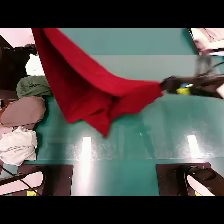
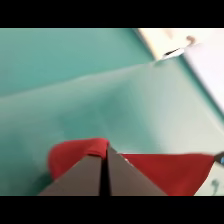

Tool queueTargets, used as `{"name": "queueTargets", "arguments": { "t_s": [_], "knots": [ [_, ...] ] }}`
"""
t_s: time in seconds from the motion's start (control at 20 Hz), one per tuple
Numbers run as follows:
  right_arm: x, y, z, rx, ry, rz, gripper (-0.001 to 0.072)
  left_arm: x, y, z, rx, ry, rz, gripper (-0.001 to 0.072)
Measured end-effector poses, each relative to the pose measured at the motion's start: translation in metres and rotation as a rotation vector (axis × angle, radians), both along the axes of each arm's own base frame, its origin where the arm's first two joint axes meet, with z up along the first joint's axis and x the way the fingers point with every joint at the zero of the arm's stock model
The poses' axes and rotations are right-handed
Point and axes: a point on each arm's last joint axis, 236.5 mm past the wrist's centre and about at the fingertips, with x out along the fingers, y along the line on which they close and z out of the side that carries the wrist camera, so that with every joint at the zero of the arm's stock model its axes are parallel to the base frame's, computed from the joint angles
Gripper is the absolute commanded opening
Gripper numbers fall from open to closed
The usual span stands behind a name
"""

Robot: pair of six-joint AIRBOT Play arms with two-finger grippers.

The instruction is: Fold the shirts.

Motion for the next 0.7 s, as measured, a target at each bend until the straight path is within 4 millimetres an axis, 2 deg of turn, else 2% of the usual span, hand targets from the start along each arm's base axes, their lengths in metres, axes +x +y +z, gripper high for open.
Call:
{"name": "queueTargets", "arguments": {
  "t_s": [0.15,0.3,0.5,0.6,0.7],
  "knots": [
    [0.003,-0.04,0.08,-0.03,-0.199,-0.071,0.001,-0.022,-0.008,0.036,-0.032,-0.08,-0.024,0.0023],
    [-0.009,-0.063,0.168,-0.072,-0.407,-0.105,0.001,-0.057,-0.017,0.082,-0.03,-0.2,-0.045,0.0023],
    [-0.049,-0.076,0.28,-0.132,-0.678,-0.119,0.001,-0.121,-0.027,0.143,-0.014,-0.391,-0.045,0.0023],
    [-0.074,-0.078,0.324,-0.156,-0.796,-0.123,0.001,-0.157,-0.031,0.169,-0.003,-0.495,-0.034,0.0023],
    [-0.097,-0.084,0.357,-0.191,-0.883,-0.144,0.001,-0.189,-0.034,0.19,0.009,-0.593,-0.021,0.0022]
  ]
}}
